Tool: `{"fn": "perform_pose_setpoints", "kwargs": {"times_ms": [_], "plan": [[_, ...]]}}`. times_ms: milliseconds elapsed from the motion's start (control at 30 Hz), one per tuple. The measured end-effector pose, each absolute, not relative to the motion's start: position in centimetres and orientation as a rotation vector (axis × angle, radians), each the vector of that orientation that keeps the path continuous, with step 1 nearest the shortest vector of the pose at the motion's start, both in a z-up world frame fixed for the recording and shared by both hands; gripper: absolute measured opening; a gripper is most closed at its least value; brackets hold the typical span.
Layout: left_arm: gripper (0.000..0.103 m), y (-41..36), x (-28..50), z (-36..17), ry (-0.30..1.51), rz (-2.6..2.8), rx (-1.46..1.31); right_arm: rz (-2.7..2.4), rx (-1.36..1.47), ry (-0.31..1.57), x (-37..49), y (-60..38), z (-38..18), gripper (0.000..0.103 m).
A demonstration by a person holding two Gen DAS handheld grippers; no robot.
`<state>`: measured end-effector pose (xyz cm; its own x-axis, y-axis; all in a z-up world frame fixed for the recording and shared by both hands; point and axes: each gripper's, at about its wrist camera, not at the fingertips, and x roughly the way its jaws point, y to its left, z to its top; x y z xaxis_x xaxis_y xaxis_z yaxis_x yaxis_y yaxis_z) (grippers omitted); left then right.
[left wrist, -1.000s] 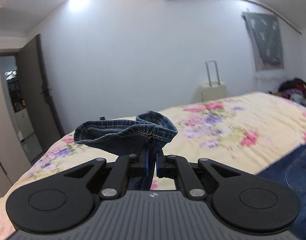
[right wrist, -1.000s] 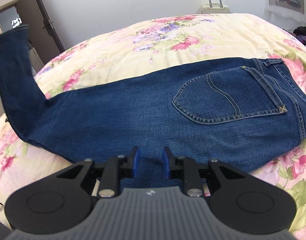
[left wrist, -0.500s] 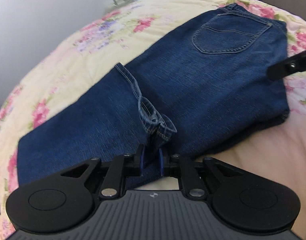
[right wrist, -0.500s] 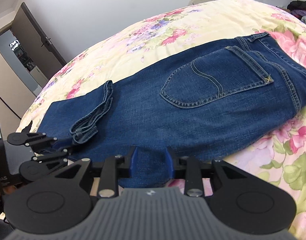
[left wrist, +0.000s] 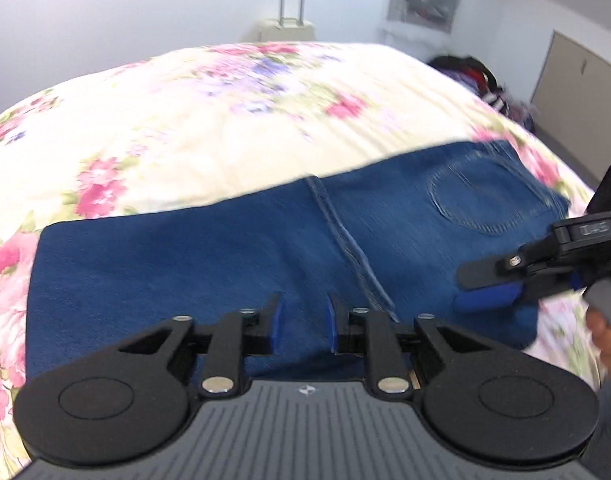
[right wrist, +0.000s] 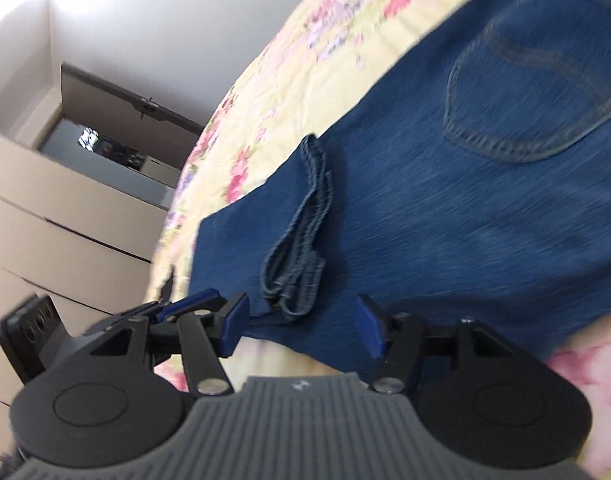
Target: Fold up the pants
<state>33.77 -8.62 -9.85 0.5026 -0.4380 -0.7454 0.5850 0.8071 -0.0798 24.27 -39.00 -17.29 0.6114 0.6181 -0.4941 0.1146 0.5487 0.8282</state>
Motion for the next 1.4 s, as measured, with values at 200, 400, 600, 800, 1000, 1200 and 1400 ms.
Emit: {"fn": "perform_pose_setpoints", "kwargs": {"times_ms": [200,400,600,800,1000,1200,1400], "plan": [[0.025,-7.6,35.2,-11.8,0.865,-0.614,0.198,0.347,1.294,0.98,28.5,-37.9,-22.3,0.065],[0.025,-6.6,36.5,-13.4,0.882,-0.596,0.158,0.339,1.491,1.006,32.0,-37.1,-24.6,0.068],[0.025,-5.8,37.1,-13.8,0.868,-0.572,0.111,0.345,1.468,0.987,35.0,-37.1,-23.8,0.054],[0.025,-5.1,37.3,-13.6,0.855,-0.547,0.086,0.314,1.436,0.991,38.1,-37.0,-23.1,0.048],[0.026,-4.7,37.3,-12.7,0.841,-0.563,0.026,0.335,1.208,0.954,39.0,-35.5,-19.7,0.011],[0.026,-5.2,36.9,-12.0,0.854,-0.607,0.023,0.481,0.825,0.826,39.6,-30.9,-12.9,0.006],[0.033,-7.2,35.9,-12.6,0.859,-0.654,0.072,0.339,0.84,0.912,38.9,-32.5,-14.5,0.031]]}}
